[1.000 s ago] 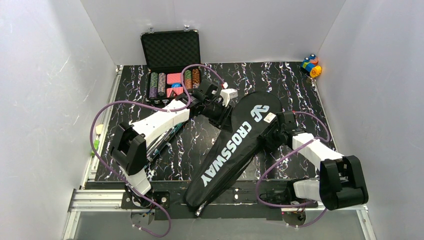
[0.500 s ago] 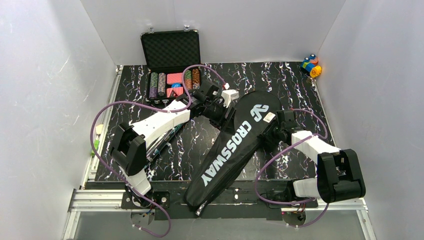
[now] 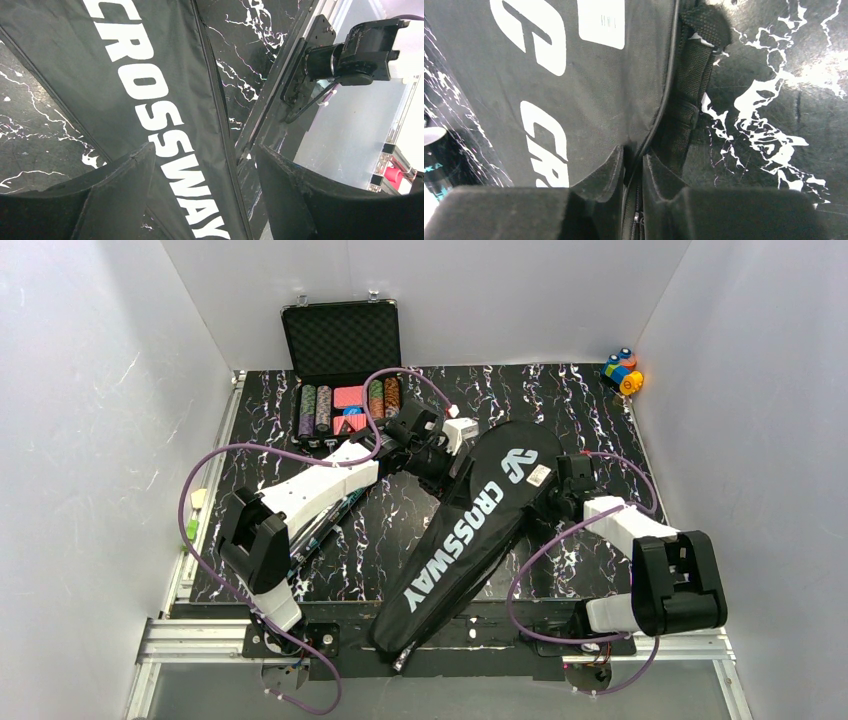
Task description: Pack up the badminton gear
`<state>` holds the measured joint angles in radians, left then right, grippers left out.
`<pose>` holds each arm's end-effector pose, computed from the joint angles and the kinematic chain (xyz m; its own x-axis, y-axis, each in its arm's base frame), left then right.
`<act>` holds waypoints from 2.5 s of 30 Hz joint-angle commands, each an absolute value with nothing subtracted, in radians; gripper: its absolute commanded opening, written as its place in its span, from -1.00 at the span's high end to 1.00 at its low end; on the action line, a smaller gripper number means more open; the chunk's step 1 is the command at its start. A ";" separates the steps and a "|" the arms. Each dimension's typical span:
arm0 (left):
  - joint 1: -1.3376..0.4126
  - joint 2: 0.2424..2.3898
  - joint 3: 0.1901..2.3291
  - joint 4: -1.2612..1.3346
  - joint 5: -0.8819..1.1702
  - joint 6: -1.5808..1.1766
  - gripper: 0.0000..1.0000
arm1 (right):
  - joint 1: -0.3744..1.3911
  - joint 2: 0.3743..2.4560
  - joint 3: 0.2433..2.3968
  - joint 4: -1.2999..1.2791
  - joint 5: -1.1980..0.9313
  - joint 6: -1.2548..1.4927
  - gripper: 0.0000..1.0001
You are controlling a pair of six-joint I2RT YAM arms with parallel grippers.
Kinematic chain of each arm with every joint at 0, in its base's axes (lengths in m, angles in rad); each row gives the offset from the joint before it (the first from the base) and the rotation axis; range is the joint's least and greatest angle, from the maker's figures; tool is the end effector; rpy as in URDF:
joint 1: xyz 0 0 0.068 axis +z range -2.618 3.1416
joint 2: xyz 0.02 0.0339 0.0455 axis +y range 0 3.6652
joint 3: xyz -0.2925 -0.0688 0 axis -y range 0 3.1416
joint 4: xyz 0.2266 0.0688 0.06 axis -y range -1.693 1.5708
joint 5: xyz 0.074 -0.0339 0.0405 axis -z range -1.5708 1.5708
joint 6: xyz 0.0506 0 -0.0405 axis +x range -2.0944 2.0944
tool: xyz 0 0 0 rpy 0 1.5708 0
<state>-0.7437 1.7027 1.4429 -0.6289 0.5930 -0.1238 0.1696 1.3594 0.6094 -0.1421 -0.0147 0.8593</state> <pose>0.2502 -0.2686 0.3132 -0.6683 0.4756 -0.5720 0.7439 0.4338 -0.5083 0.2399 0.0418 0.1919 -0.6357 0.6595 -0.4013 0.4649 0.7420 0.4829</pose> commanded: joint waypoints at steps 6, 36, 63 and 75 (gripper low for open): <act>-0.755 1.701 1.533 -0.629 0.609 -0.099 -0.53 | 0.197 1.127 0.662 -0.197 -0.055 0.817 0.88; -0.831 1.727 1.570 -0.619 0.639 0.077 -0.51 | 0.594 1.140 1.123 -0.493 -0.124 0.965 0.74; -0.779 1.698 1.540 -0.535 0.733 -0.209 0.62 | 0.589 0.843 0.877 -0.264 -0.079 1.076 0.01; -0.776 1.700 1.553 -0.538 0.724 -0.208 0.83 | 0.589 0.865 0.888 -0.365 -0.053 1.031 0.03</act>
